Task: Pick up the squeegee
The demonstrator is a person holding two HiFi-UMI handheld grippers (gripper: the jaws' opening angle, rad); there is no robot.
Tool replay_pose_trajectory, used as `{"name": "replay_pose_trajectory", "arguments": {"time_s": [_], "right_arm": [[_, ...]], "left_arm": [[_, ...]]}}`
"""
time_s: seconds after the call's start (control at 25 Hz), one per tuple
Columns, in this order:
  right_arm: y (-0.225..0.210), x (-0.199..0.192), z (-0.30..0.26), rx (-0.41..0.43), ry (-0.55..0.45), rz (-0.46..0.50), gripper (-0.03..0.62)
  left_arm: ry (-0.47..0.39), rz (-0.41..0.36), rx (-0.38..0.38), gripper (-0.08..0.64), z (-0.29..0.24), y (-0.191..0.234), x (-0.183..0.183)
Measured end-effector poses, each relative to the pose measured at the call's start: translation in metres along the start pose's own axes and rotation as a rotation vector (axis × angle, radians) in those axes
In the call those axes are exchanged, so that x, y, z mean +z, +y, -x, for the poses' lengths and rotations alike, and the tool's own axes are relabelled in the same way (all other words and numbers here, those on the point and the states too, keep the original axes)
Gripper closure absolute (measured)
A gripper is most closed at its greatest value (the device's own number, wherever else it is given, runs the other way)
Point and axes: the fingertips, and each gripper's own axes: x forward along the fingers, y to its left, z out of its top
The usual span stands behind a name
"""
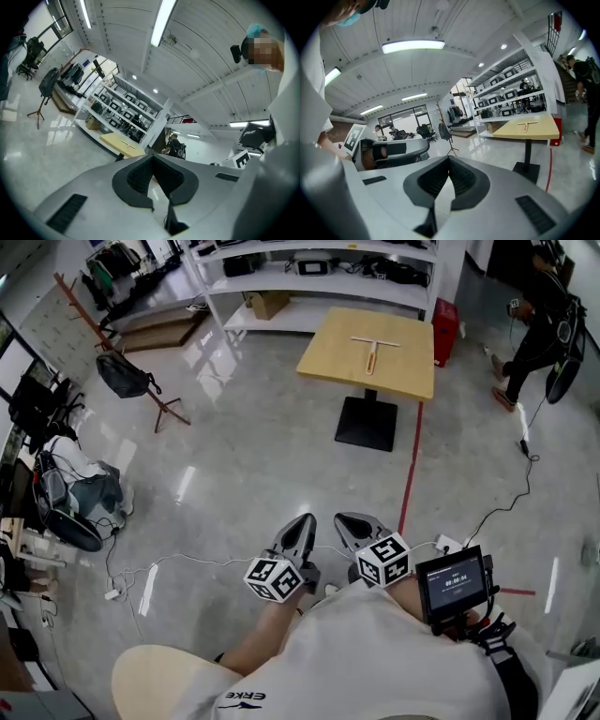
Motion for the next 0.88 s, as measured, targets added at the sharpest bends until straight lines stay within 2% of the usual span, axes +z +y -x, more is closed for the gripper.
{"name": "replay_pose_trajectory", "arguments": {"time_s": [0.16, 0.48, 0.88], "right_arm": [[-0.022, 0.007, -0.01, -0.037, -0.011, -0.016, 0.589], [-0.104, 0.044, -0.025, -0.097, -0.041, -0.052, 0.589], [-0.253, 0.092, -0.04, -0.111, -0.063, -0.068, 0.589]], "left_arm": [[0.025, 0.007, -0.029, 0.555, -0.029, 0.01, 0.002], [0.067, 0.007, -0.065, 0.555, -0.123, 0.017, 0.014], [0.079, -0.018, -0.067, 0.555, -0.281, 0.018, 0.021]]}}
